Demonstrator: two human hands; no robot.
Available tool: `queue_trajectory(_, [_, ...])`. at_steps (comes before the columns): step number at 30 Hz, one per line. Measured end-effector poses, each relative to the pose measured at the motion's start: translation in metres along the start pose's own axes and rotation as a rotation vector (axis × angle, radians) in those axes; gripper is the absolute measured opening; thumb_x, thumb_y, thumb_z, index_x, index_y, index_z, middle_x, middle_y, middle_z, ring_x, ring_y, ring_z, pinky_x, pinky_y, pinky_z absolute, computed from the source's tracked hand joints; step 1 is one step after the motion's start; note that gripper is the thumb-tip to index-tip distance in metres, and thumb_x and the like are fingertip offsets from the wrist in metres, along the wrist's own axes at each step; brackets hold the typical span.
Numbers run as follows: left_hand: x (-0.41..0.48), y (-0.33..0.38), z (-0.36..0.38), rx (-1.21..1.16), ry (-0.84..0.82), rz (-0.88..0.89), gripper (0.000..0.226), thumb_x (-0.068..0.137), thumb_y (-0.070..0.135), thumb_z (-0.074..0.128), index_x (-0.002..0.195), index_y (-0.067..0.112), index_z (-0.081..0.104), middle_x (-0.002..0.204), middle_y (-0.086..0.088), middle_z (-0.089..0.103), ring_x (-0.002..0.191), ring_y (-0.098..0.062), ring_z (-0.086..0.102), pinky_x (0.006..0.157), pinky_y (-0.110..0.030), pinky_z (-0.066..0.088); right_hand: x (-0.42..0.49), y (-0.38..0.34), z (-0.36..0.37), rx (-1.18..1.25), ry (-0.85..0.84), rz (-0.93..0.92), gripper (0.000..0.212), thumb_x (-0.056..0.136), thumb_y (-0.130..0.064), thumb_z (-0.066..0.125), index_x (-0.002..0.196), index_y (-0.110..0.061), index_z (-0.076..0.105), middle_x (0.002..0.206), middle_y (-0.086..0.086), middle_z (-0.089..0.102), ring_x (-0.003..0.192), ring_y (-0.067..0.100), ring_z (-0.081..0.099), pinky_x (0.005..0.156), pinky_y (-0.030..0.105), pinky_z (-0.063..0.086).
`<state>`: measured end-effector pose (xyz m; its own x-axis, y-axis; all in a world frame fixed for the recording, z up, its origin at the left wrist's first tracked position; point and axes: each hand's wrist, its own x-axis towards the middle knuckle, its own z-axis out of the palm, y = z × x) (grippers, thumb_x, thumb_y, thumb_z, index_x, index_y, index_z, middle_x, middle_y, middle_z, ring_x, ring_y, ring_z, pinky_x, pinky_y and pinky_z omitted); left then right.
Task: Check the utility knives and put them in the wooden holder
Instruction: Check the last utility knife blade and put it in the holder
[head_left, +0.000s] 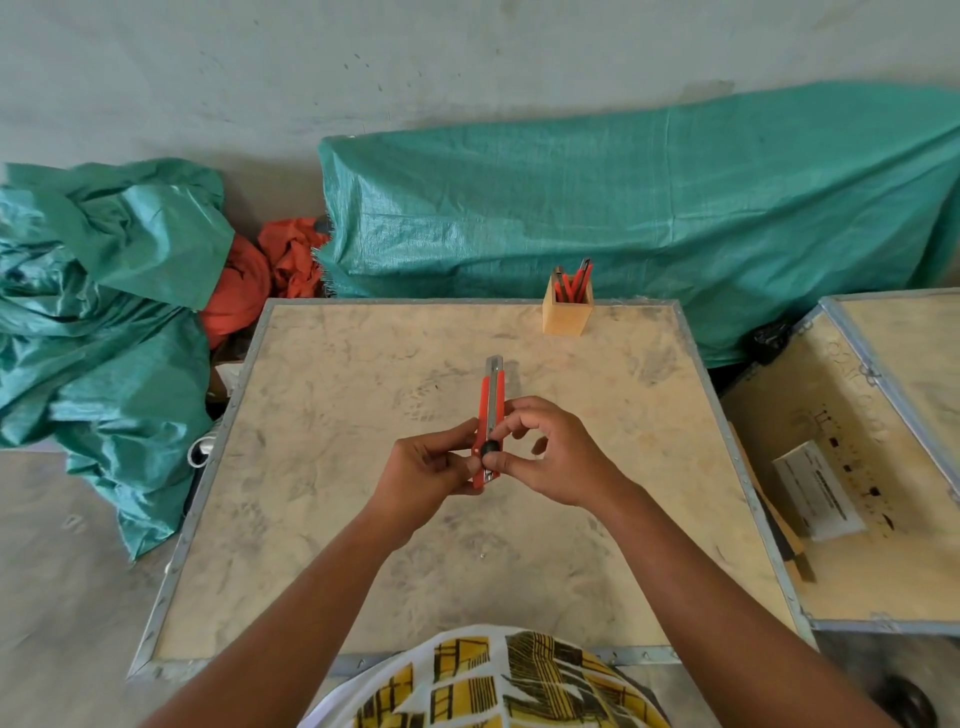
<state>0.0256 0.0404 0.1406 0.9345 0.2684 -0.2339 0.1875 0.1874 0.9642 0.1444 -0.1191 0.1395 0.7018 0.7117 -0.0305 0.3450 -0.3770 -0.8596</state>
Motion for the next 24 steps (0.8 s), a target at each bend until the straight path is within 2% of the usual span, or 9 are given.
queue_trajectory(3, [0.0,0.001,0.002,-0.016,-0.001,0.004,0.045,0.089,-0.012,0.061,0.123,0.017,0.068,0.112,-0.008,0.077,0.093,-0.03,0.076,0.079,-0.037,0.063,-0.005,0.0,-0.005,0.055,-0.016,-0.009,0.03,0.082,-0.03,0.082,0.111,-0.036,0.074,0.125,-0.02,0.063,0.103,0.006,0.061,0.078,0.026,0.051])
queue_trajectory(6, [0.002,0.002,0.005,-0.013,-0.021,0.006,0.045,0.09,-0.011,0.061,0.124,0.018,0.068,0.114,-0.008,0.076,0.094,-0.029,0.076,0.081,-0.04,0.062,-0.007,0.001,-0.007,0.067,0.023,-0.022,0.024,0.082,-0.028,0.082,0.105,-0.033,0.077,0.126,-0.018,0.065,0.113,0.005,0.062,0.08,0.026,0.05])
queue_trajectory(11, [0.006,0.007,0.014,0.016,-0.022,0.032,0.043,0.089,-0.008,0.064,0.126,0.014,0.067,0.115,-0.003,0.076,0.096,-0.029,0.075,0.081,-0.04,0.062,-0.008,0.002,-0.01,0.069,0.152,-0.042,0.022,0.075,-0.033,0.087,0.094,-0.028,0.078,0.12,-0.017,0.067,0.112,0.005,0.063,0.08,0.029,0.054])
queue_trajectory(16, [0.017,0.009,0.022,0.042,-0.021,0.047,0.046,0.089,-0.011,0.063,0.128,0.013,0.065,0.113,-0.008,0.076,0.089,-0.026,0.076,0.08,-0.04,0.063,-0.002,0.011,-0.021,0.227,0.176,-0.029,0.023,0.088,-0.024,0.077,0.111,-0.028,0.077,0.12,-0.014,0.071,0.106,0.01,0.068,0.075,0.025,0.056])
queue_trajectory(22, [0.04,0.009,0.038,0.07,-0.03,0.025,0.045,0.088,-0.009,0.065,0.128,0.011,0.065,0.116,-0.009,0.075,0.084,-0.023,0.076,0.079,-0.043,0.063,0.015,0.033,-0.039,0.262,0.203,0.017,0.023,0.091,-0.011,0.072,0.11,-0.024,0.079,0.114,-0.008,0.075,0.103,0.009,0.072,0.084,0.032,0.062])
queue_trajectory(24, [0.051,0.009,0.044,0.082,-0.033,0.017,0.045,0.088,-0.009,0.065,0.127,0.014,0.067,0.115,-0.006,0.076,0.085,-0.024,0.076,0.079,-0.043,0.063,0.02,0.04,-0.045,0.295,0.208,0.033,0.024,0.09,-0.007,0.072,0.109,-0.021,0.079,0.112,-0.006,0.076,0.098,0.013,0.074,0.082,0.034,0.063])
